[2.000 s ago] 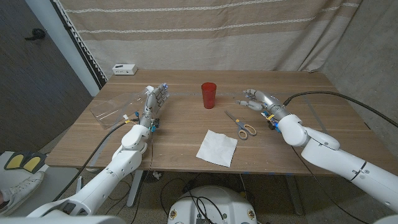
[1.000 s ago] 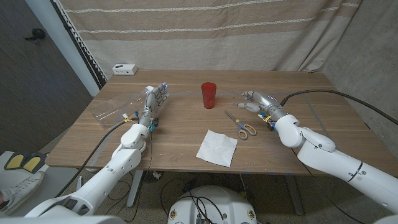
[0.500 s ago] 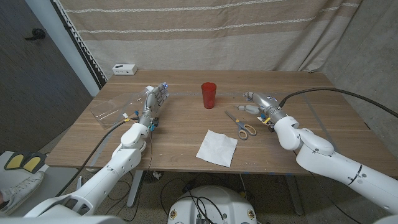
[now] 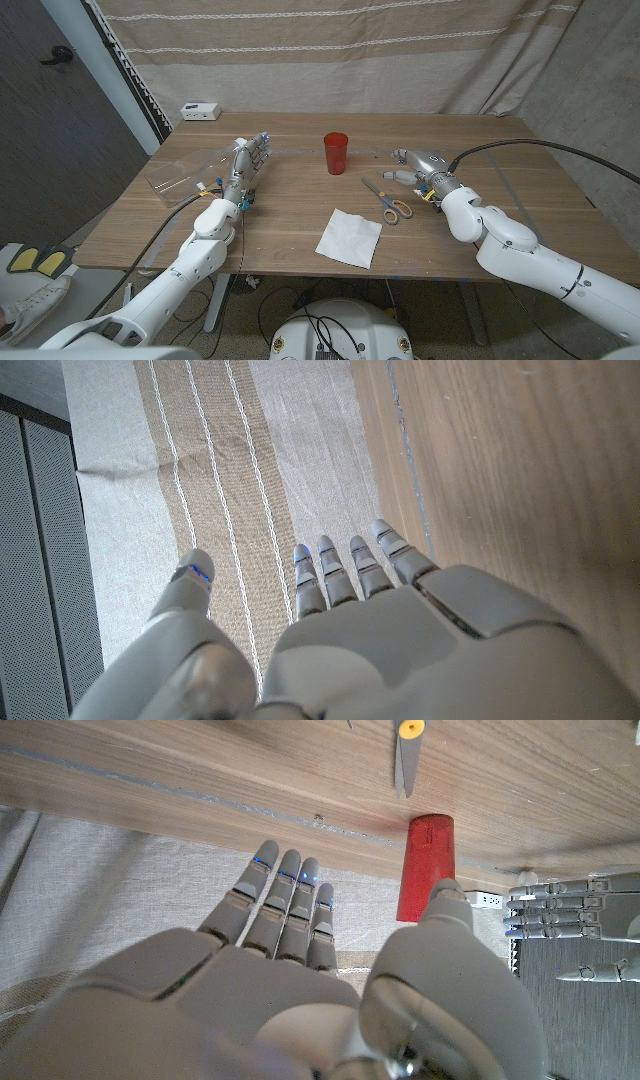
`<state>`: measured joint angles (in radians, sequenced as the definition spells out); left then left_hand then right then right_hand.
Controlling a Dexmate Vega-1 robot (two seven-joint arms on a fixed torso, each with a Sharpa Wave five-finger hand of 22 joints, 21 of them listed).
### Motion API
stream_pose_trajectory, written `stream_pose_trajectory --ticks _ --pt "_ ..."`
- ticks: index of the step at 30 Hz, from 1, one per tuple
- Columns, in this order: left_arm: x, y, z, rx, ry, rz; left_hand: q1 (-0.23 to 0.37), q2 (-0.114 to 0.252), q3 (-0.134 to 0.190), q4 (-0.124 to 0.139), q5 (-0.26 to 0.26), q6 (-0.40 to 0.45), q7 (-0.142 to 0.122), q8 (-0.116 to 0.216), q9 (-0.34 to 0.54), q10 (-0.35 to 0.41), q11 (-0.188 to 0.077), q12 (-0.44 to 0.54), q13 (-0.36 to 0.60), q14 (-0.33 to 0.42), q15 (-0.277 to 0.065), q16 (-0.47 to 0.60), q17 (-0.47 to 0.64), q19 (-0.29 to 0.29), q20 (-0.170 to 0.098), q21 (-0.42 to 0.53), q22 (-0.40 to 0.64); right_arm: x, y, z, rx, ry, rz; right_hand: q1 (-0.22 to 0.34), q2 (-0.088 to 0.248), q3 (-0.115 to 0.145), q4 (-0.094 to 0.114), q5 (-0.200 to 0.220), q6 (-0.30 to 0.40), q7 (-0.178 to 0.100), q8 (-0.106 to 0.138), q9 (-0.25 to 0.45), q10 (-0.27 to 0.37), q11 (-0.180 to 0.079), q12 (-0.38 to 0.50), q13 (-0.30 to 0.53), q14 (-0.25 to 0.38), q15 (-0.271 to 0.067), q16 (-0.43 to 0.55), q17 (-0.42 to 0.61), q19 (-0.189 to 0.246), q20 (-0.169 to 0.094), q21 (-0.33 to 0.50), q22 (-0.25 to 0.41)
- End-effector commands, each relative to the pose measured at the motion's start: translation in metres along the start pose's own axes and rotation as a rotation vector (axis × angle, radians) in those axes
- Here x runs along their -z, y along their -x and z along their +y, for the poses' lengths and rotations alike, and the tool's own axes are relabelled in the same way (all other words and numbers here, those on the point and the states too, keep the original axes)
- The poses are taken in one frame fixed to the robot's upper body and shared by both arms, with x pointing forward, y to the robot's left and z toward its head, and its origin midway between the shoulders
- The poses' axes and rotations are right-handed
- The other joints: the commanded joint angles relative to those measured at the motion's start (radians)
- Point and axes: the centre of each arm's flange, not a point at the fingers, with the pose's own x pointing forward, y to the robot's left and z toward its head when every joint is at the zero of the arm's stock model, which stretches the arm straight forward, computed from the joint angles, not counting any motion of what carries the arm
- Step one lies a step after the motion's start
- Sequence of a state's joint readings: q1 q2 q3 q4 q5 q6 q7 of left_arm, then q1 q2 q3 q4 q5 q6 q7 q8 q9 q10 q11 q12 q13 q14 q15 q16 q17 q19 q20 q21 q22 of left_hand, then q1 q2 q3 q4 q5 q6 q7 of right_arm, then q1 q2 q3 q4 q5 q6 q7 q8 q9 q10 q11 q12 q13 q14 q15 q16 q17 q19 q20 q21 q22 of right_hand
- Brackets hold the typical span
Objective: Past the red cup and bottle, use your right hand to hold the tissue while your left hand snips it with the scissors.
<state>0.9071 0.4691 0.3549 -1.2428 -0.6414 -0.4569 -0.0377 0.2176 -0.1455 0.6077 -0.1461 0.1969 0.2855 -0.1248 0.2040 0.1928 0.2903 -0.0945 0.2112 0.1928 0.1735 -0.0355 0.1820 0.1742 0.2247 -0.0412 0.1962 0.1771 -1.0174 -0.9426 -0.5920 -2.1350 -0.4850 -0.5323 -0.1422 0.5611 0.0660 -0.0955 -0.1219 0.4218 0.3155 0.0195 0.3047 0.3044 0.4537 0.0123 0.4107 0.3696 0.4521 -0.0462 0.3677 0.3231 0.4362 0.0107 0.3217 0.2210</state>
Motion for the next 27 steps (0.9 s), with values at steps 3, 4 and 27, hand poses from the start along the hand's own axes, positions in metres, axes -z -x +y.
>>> stream_pose_trajectory --ticks 3,4,27 --pt "-0.0013 -0.0006 0.0002 0.004 0.001 -0.004 -0.003 0.004 -0.005 -0.001 0.006 0.008 -0.001 0.002 0.004 0.007 -0.002 0.004 0.005 -0.005 -0.106 0.002 0.004 -0.003 -0.086 0.002 0.002 -0.0011 0.0027 0.0001 -0.034 0.039 0.003 0.010 -0.003 -0.009 0.003 0.009 0.081 -0.015 0.040 0.015 0.018 0.005 0.015 0.016 0.007 -0.084 0.012 0.008 0.001 0.003 0.007 0.003" --pt "-0.0013 -0.0006 0.0001 0.005 0.001 -0.004 -0.003 0.004 -0.005 -0.001 0.006 0.009 0.000 0.002 0.004 0.007 -0.001 0.004 0.005 -0.006 -0.106 0.002 0.004 -0.003 -0.086 0.002 0.002 -0.0012 0.0026 0.0002 -0.035 0.041 0.004 0.010 -0.002 -0.009 0.004 0.009 0.088 -0.018 0.044 0.016 0.020 0.010 0.017 0.018 0.006 -0.084 0.013 0.009 0.001 0.002 0.007 0.003" --pt "-0.0005 0.0015 0.0041 0.000 -0.002 -0.001 -0.003 0.005 -0.007 -0.001 0.006 0.007 0.000 0.001 0.004 0.008 -0.004 0.004 0.005 -0.007 -0.105 0.002 0.003 -0.003 -0.086 0.002 0.002 -0.0073 -0.0023 0.0082 -0.089 0.048 0.057 0.000 -0.001 -0.018 0.011 0.008 0.094 -0.020 0.053 0.034 0.016 0.003 0.024 0.036 0.011 -0.082 0.024 0.019 -0.008 0.012 0.007 0.004"
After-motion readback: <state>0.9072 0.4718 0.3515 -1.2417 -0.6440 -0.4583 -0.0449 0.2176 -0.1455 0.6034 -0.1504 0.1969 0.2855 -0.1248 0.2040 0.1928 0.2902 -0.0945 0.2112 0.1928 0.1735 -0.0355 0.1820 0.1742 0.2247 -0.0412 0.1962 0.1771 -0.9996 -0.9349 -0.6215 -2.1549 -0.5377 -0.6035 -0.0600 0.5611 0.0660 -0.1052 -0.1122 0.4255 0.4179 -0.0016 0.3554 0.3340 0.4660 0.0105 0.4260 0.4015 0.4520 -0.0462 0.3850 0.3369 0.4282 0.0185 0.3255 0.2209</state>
